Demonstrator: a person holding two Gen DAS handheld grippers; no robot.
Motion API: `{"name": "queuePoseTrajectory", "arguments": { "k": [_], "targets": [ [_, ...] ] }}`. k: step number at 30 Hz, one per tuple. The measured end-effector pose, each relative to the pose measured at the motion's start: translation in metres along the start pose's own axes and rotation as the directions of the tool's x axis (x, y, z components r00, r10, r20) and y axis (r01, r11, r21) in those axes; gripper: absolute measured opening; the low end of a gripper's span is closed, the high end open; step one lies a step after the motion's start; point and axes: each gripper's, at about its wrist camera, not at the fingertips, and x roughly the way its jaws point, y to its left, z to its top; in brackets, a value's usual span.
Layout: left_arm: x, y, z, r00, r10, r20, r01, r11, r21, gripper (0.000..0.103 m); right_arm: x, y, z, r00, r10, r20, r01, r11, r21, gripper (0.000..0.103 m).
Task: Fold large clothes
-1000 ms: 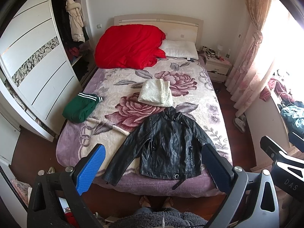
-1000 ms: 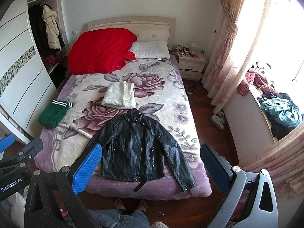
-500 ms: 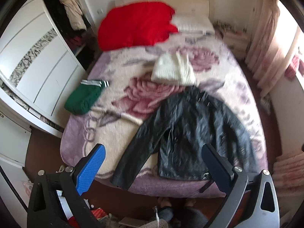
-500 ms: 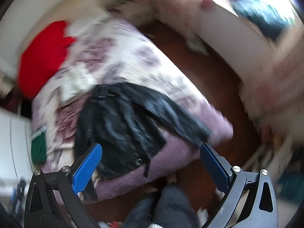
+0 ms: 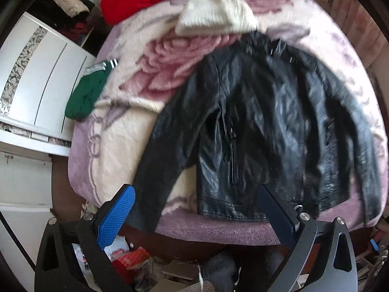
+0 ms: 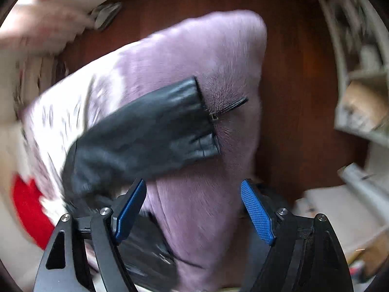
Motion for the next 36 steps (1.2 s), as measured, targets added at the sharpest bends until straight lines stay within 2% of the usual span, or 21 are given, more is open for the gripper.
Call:
{"name": "queuePoseTrajectory", "arguments": {
  "k": [4,6,7,8,10,12,14,16,17,19,20,21,22,23,24,28,29,31,33,35,36],
  "targets": [
    [0.049,-0.035,0.0,0.996,0.013,-0.083,-0.013,1.0,0.011,0.103,0.059,-0.029,0.019,0.994,0.103,-0.03,-0.099,0.989,0.106,0.082],
    [0.062,-0.049,0.005,0.997,0.012,-0.082,-0.01,1.0,0.02,0.103,0.087,-0.043,0.021,0.979,0.19,-0.077,-0.172,0.965,0.199,0.081],
    [0.067,-0.059,0.007,0.997,0.011,-0.078,-0.008,1.0,0.028,0.103,0.096,-0.045,0.023,0.97,0.233,-0.072,-0.212,0.951,0.224,0.079],
    [0.072,-0.068,0.01,0.997,0.007,-0.077,-0.004,0.999,0.035,0.103,0.099,-0.048,0.024,0.96,0.28,-0.033,-0.264,0.933,0.243,0.075],
    [0.079,-0.081,0.017,0.997,-0.016,-0.071,0.019,0.999,0.037,0.103,0.093,-0.051,0.023,0.956,0.29,0.051,-0.294,0.926,0.238,0.054],
    [0.085,-0.094,0.023,0.997,-0.039,-0.068,0.042,0.998,0.039,0.103,0.085,-0.051,0.02,0.939,0.322,0.121,-0.342,0.913,0.222,0.041],
    [0.093,-0.107,0.027,0.996,-0.066,-0.057,0.069,0.997,0.047,0.103,0.089,-0.045,0.023,0.917,0.373,0.141,-0.393,0.904,0.168,0.042],
    [0.099,-0.117,0.03,0.996,-0.074,-0.053,0.077,0.995,0.057,0.103,0.107,-0.041,0.029,0.918,0.383,0.104,-0.395,0.908,0.144,0.051],
    [0.103,-0.12,0.03,0.995,-0.084,-0.052,0.087,0.995,0.058,0.103,0.127,-0.044,0.033,0.911,0.407,0.063,-0.412,0.896,0.164,0.052],
    [0.111,-0.126,0.033,0.995,-0.087,-0.051,0.09,0.994,0.06,0.103,0.146,-0.048,0.038,0.886,0.461,0.059,-0.463,0.863,0.203,0.065],
    [0.114,-0.127,0.032,0.995,-0.085,-0.053,0.088,0.994,0.063,0.103,0.154,-0.052,0.037,0.863,0.499,0.085,-0.504,0.835,0.221,0.067],
    [0.119,-0.127,0.03,0.995,-0.082,-0.057,0.085,0.994,0.065,0.103,0.155,-0.053,0.036,0.853,0.512,0.102,-0.521,0.822,0.231,0.066],
    [0.121,-0.128,0.03,0.995,-0.079,-0.06,0.082,0.994,0.065,0.103,0.156,-0.055,0.041,0.848,0.516,0.122,-0.53,0.814,0.239,0.052],
    [0.125,-0.128,0.03,0.995,-0.074,-0.063,0.078,0.995,0.063,0.103,0.156,-0.054,0.039,0.848,0.512,0.14,-0.531,0.815,0.234,0.035],
    [0.127,-0.127,0.029,0.995,-0.071,-0.067,0.075,0.995,0.06,0.103,0.153,-0.058,0.041,0.857,0.493,0.153,-0.516,0.828,0.221,0.01],
    [0.131,-0.121,0.027,0.995,-0.072,-0.072,0.076,0.996,0.046,0.103,0.12,-0.059,0.058,0.834,0.487,0.258,-0.535,0.829,0.162,0.009],
    [0.132,-0.119,0.027,0.995,-0.074,-0.072,0.077,0.996,0.043,0.103,0.12,-0.053,0.066,0.832,0.499,0.242,-0.536,0.835,0.124,0.009],
    [0.135,-0.118,0.027,0.994,-0.076,-0.076,0.079,0.996,0.034,0.103,0.119,-0.039,0.073,0.832,0.52,0.196,-0.542,0.837,0.079,0.016],
    [0.137,-0.115,0.027,0.994,-0.08,-0.081,0.082,0.996,0.021,0.103,0.14,-0.024,0.081,0.864,0.496,0.09,-0.502,0.862,0.067,0.031],
    [0.139,-0.11,0.028,0.993,-0.083,-0.083,0.084,0.996,0.008,0.103,0.141,-0.005,0.085,0.878,0.476,0.057,-0.479,0.877,0.048,0.031],
    [0.14,-0.108,0.028,0.993,-0.084,-0.084,0.085,0.996,0.004,0.103,0.137,0.003,0.085,0.887,0.455,0.072,-0.459,0.888,0.038,0.02]
  ]
}}
